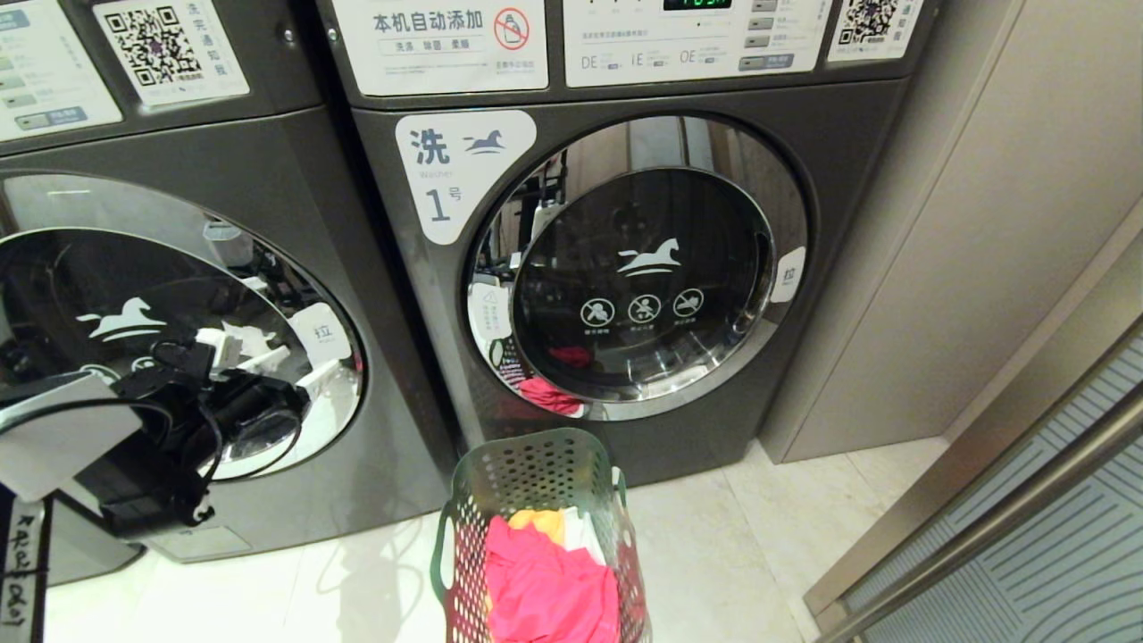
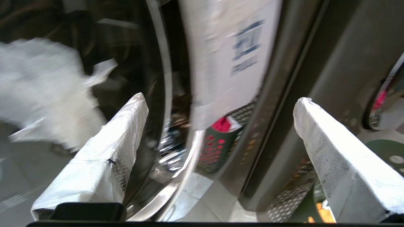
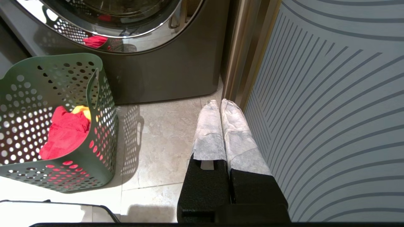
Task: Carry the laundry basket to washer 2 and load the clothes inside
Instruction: Open the lid of the washing machine
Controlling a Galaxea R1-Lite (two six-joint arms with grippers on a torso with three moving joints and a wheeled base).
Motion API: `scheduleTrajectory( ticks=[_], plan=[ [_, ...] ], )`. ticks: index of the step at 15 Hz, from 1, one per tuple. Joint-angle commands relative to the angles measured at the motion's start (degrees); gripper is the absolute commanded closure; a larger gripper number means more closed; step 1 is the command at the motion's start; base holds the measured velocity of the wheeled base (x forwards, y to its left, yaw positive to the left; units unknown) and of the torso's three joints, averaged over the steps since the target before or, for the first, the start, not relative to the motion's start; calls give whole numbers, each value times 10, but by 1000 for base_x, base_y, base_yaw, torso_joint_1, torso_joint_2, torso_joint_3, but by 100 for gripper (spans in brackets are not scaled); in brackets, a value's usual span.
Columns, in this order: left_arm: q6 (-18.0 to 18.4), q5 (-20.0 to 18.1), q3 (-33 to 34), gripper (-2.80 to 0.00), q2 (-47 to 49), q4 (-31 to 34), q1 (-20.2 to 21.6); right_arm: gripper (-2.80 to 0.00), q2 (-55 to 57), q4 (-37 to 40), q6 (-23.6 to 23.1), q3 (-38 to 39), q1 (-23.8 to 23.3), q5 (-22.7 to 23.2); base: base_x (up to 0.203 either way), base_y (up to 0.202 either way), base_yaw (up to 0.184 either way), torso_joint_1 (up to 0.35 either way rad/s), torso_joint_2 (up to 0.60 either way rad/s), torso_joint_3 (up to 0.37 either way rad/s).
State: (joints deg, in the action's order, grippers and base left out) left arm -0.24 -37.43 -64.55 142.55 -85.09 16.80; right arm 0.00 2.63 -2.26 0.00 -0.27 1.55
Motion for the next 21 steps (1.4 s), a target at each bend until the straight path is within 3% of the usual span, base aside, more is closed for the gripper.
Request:
scheduleTrajectory(
  ticks=[1,9,17,21],
  plan=[
    [0,-8,12,-280,-8,-10,-1,0,1,0,0,4,0,0,0,0,0,0,0,0],
    [-9,-18,5,-280,-11,-9,-21,0,1,0,0,4,0,0,0,0,0,0,0,0],
    [-11,-15,-43,-280,10,1,-37,0,0,0,0,4,0,0,0,0,0,0,0,0],
    [-32,-38,-49,-280,22,1,-37,0,1,0,0,4,0,0,0,0,0,0,0,0]
  ],
)
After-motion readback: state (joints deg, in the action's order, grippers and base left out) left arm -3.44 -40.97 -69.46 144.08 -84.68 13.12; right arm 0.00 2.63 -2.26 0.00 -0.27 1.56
